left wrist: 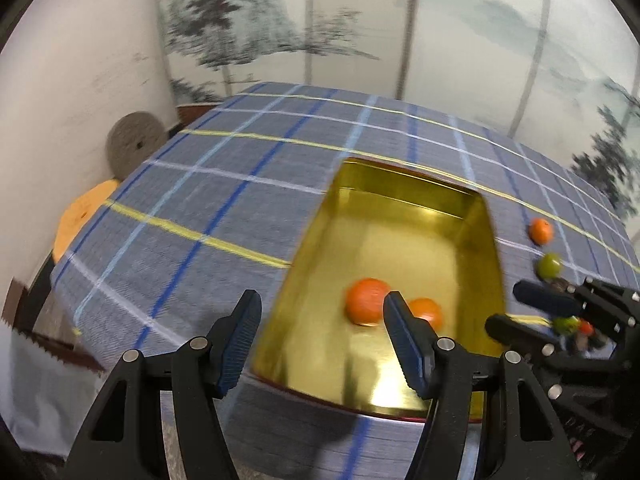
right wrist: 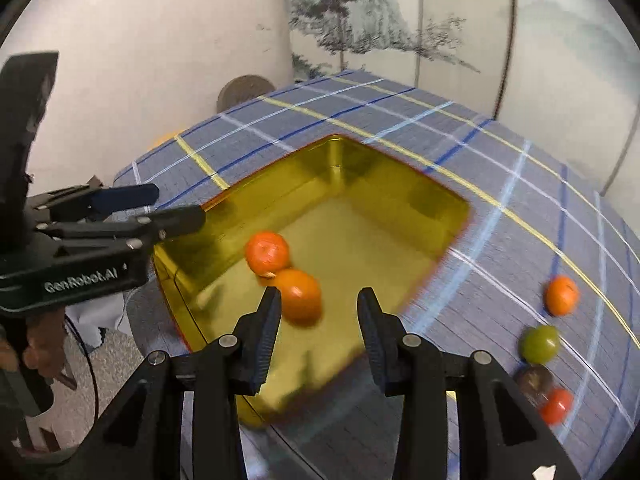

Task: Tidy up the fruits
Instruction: 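Move the right gripper to the dark brown wrinkled fruit and grasp it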

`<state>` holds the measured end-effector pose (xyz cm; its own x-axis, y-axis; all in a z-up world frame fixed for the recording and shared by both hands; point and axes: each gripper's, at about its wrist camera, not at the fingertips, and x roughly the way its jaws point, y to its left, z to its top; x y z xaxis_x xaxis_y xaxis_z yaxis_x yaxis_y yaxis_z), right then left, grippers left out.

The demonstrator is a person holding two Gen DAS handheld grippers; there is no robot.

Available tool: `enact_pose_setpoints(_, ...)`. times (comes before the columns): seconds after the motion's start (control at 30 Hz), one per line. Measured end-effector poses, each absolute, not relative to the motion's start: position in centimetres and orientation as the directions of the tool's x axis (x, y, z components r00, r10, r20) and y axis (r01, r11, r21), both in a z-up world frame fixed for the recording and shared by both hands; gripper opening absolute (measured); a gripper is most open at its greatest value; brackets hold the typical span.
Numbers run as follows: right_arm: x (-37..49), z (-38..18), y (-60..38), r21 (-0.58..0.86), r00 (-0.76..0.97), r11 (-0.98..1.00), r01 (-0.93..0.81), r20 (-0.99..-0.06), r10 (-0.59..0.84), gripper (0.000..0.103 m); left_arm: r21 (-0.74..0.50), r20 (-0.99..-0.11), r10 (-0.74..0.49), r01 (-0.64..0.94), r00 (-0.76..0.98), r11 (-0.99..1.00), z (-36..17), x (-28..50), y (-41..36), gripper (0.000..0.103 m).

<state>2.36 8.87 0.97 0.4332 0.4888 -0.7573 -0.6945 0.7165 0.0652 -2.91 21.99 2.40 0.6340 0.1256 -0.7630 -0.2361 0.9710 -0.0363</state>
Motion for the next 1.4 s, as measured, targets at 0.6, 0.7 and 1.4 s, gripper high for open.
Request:
enact_pose_setpoints(0.6, 0.6, 0.4, -13.0, 0.040, 0.569, 0.941, -0.337, -0.788, 0.237, 0.038, -0.030, -0.798, -0.101, 0.128, 0.594, 0.991, -0.2, -0.7, 5.5, 0.064)
enact_pose_setpoints(0.7, 0.2, -0.9, -14.5, 0.047, 0.547, 0.947, -0.318, -0.807, 0.223, 0.038, -0.027, -0.808, -0.113, 0.156, 0.578, 0.987, -1.0, -0.3, 3.9, 0.064)
enact_pose_setpoints(1.4, 2.1, -4.7, -14.4, 0.092, 0.492, 0.944, -0.315, -0.835, 0.246, 0.042, -0.027, -0.836, -0.139, 0.213, 0.531, 0.977, -3.2, 2.7, 0.5, 0.064)
